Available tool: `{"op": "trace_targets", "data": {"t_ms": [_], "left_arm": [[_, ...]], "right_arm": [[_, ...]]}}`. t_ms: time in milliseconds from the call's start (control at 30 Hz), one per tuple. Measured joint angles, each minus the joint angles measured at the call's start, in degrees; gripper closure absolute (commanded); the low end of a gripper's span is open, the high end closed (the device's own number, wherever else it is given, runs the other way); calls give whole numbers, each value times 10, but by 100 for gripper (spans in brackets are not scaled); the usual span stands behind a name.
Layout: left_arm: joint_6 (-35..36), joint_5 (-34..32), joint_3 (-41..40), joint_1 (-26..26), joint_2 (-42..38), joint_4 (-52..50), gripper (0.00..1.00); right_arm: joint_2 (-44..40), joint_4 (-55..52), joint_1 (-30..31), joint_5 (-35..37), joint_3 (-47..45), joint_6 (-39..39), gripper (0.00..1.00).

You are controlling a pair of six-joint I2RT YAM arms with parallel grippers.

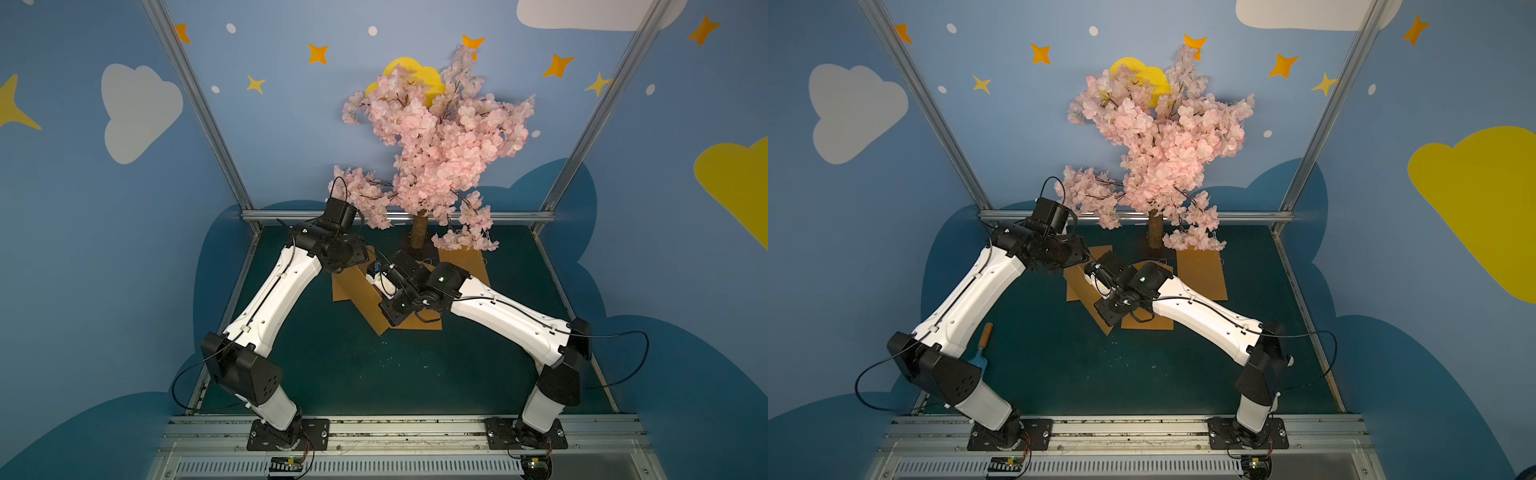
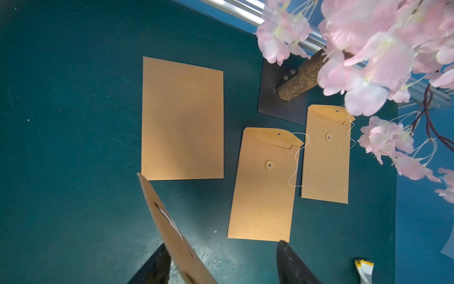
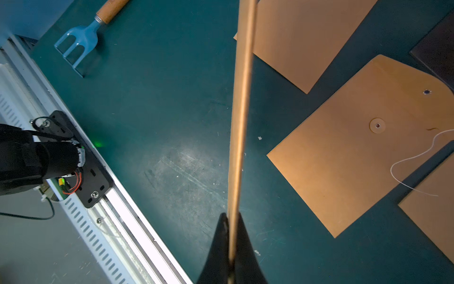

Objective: Open the file bag
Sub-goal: Pick up the file bag from the center of the board.

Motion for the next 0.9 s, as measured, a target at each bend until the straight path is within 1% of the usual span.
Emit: {"op": "trace_targets", "data": {"t_ms": [200,400,467,500,567,633,733,767,900], "left_arm": [[-5,-2,-8,-2,-2,-4,62],[-15,5,-26,-4,-3,6,97],[-21,6,-28,-5,-3,11,97],[-22,7,-28,-5,-3,11,97],[-23,8,-28,-5,-3,13,97],[-24,8,-28,-4,-3,17,97],[-24,11,-29,3,-4,26,97],[-23,12,-30,7,-4,29,97],[-15,22,-57,31,-19,56,97]], "right_arm": [[3,-7,0,23,12,-4,100],[10,-10,3,30,16,-8,100],[13,-9,7,31,16,-8,100],[13,-9,8,33,16,-8,98],[13,-9,9,38,16,-8,86],[13,-9,9,40,17,-8,70],[13,-7,10,39,20,-5,53],[13,-8,10,38,21,-2,51],[6,-15,11,37,21,12,51]]}}
